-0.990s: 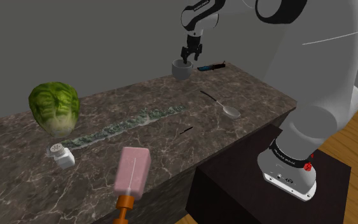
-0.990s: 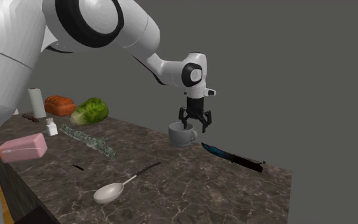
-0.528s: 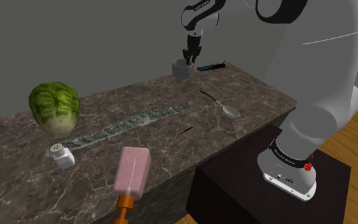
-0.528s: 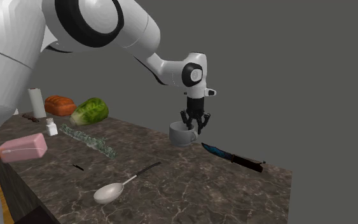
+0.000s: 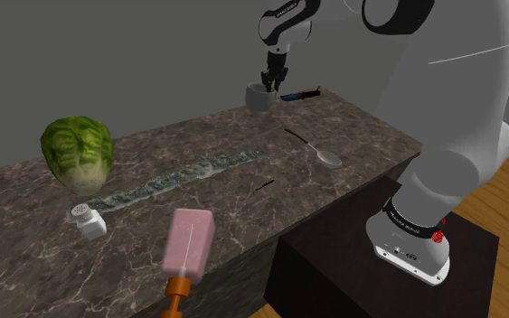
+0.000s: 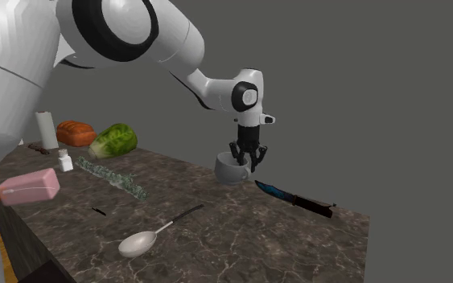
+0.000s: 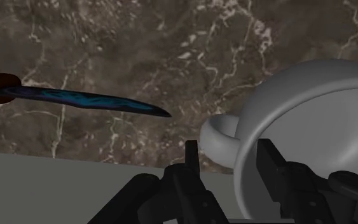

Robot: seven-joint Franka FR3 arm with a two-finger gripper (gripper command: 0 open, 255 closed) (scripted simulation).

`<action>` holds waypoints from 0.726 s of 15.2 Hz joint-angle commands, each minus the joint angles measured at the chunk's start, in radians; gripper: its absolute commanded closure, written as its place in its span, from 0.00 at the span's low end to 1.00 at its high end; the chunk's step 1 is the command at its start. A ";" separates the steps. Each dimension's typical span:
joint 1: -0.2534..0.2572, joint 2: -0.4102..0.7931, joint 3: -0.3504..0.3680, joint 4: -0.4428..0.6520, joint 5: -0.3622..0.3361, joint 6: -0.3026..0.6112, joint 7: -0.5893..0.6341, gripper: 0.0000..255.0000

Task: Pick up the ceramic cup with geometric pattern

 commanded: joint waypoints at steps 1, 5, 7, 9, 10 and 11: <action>0.005 0.000 0.005 0.010 0.000 -0.018 -0.001 1.00; 0.006 -0.022 0.003 0.031 -0.004 -0.061 0.002 1.00; 0.006 -0.032 0.002 0.043 -0.006 -0.082 0.003 1.00; 0.007 -0.041 0.001 0.056 -0.008 -0.105 0.005 1.00; 0.007 -0.045 0.001 0.063 -0.008 -0.116 0.005 1.00; 0.007 -0.049 0.000 0.070 -0.009 -0.127 0.006 1.00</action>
